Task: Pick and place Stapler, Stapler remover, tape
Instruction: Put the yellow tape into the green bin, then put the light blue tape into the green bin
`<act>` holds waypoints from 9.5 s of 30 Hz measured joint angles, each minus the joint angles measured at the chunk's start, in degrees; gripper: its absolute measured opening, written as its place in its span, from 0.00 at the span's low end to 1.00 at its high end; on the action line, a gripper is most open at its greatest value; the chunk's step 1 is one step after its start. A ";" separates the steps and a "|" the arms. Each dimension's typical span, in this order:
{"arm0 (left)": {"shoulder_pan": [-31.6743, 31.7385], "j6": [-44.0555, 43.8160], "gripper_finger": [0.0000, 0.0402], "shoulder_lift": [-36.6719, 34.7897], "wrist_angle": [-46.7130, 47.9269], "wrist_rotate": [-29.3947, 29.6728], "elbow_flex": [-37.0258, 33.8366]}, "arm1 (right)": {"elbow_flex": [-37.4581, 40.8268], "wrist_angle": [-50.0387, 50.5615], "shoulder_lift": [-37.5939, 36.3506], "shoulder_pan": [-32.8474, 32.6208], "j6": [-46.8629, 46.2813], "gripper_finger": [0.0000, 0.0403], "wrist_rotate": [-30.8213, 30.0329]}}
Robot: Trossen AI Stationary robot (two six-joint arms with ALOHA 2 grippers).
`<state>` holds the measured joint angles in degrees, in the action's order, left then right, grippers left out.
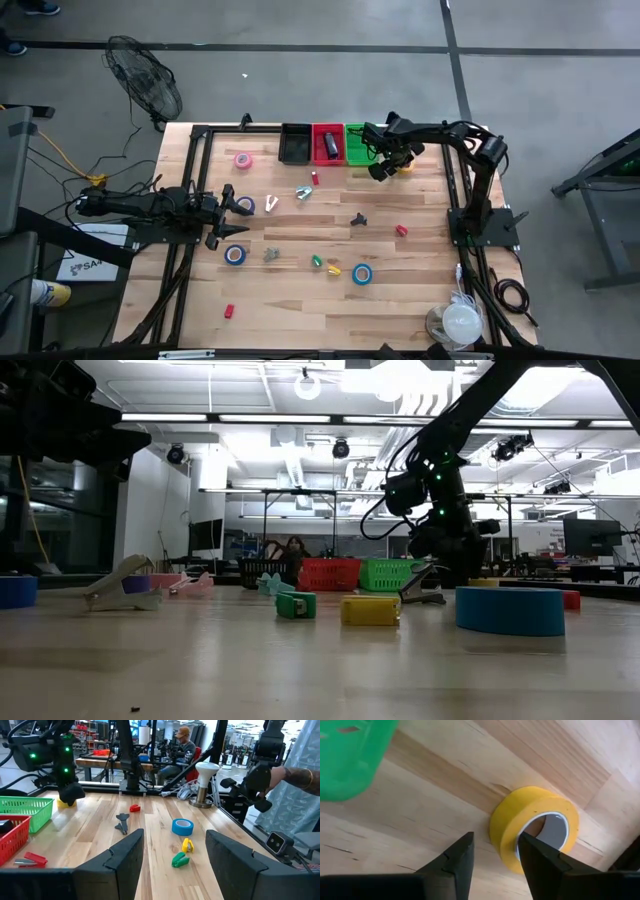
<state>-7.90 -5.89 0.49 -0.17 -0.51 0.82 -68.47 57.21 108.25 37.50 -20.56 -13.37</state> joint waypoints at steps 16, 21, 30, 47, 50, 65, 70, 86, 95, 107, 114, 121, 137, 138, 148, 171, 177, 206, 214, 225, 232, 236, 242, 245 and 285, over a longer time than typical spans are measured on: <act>0.00 0.01 0.52 0.00 0.00 -0.02 0.00 | 6.32 -4.33 -0.87 -0.85 -1.34 0.24 -0.59; 0.00 0.02 0.52 0.00 -0.01 0.00 0.00 | 4.76 -2.10 -4.60 -1.96 -1.36 0.09 0.40; 0.00 0.02 0.52 0.00 0.00 -0.01 0.00 | 4.14 -7.53 -16.53 -2.45 -5.11 0.09 3.24; 0.00 0.01 0.52 0.00 -0.01 0.00 0.00 | 4.11 -35.29 -15.11 -5.56 -7.99 0.09 13.90; 0.00 0.02 0.52 0.00 -0.02 0.00 0.00 | 4.04 -37.28 -13.99 -5.15 -9.52 0.09 14.13; 0.00 0.01 0.52 0.00 0.00 0.00 0.00 | 3.11 -40.65 -13.31 -3.30 -13.85 0.09 14.56; 0.00 0.00 0.52 0.00 -0.02 0.00 0.00 | -3.96 -37.84 -10.69 -3.77 -11.93 0.09 14.99; 0.00 0.00 0.52 0.01 0.00 0.00 0.00 | -26.39 -6.45 6.32 -3.74 -10.29 0.09 9.74; 0.00 0.00 0.52 0.00 0.00 0.00 0.00 | -26.34 -5.46 9.09 -3.76 -9.92 0.09 10.60; 0.00 0.02 0.52 0.00 0.00 0.00 0.00 | -26.34 -4.74 9.73 -3.76 -9.11 0.09 10.41; 0.00 0.02 0.52 0.00 0.00 0.00 0.00 | -26.25 -4.80 11.13 -3.74 -7.45 0.09 10.70; 0.00 0.01 0.52 0.00 0.00 0.00 0.00 | -26.25 -5.46 11.30 -3.74 -7.47 0.09 12.41; 0.00 0.00 0.52 0.01 0.00 0.00 0.00 | -26.25 -5.43 11.63 -3.74 -7.69 0.09 13.93; 0.00 0.01 0.52 0.00 -0.01 0.00 0.00 | -26.25 -5.43 11.63 -3.74 -7.71 0.09 14.10; 0.00 0.02 0.52 0.00 0.00 0.00 0.00 | -26.25 -5.55 11.58 -3.78 -7.91 0.17 14.23; 0.00 0.00 0.52 0.00 0.00 0.00 0.00 | -26.27 -5.16 11.52 -3.78 -7.60 0.33 12.95; 0.00 0.02 0.52 0.00 -0.01 0.00 0.00 | -26.29 -4.12 11.34 -3.78 -6.53 0.43 12.79; 0.00 0.02 0.52 0.00 -0.02 0.00 0.00 | -26.36 10.90 -1.90 -20.72 -10.53 0.48 7.67; 0.00 0.01 0.52 0.00 -0.01 0.00 0.00 | -26.36 9.41 -1.79 -32.25 -12.89 0.48 7.31; 0.00 0.02 0.52 0.01 -0.01 0.00 0.00 | -26.34 8.93 -1.75 -46.25 -24.73 0.48 5.06; 0.00 0.02 0.52 0.00 0.00 0.00 0.00 | -26.30 9.52 -0.09 -52.54 -34.55 0.48 5.98; 0.00 0.01 0.52 0.01 0.00 0.00 0.00 | -26.25 8.90 2.25 -54.84 -38.43 0.48 8.39; 0.00 0.02 0.52 0.02 -0.02 0.00 0.00 | -26.25 7.29 5.72 -57.59 -43.66 0.48 11.22; 0.00 0.00 0.52 0.01 -0.01 0.00 0.00 | -26.25 7.11 7.36 -58.50 -45.87 0.48 12.61; 0.00 0.02 0.52 0.01 0.00 0.00 0.00 | -26.28 6.64 16.37 -59.43 -51.07 0.17 15.30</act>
<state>-7.90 -5.87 0.50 -0.16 -0.51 0.82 -94.74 63.85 124.62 -21.93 -71.63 1.93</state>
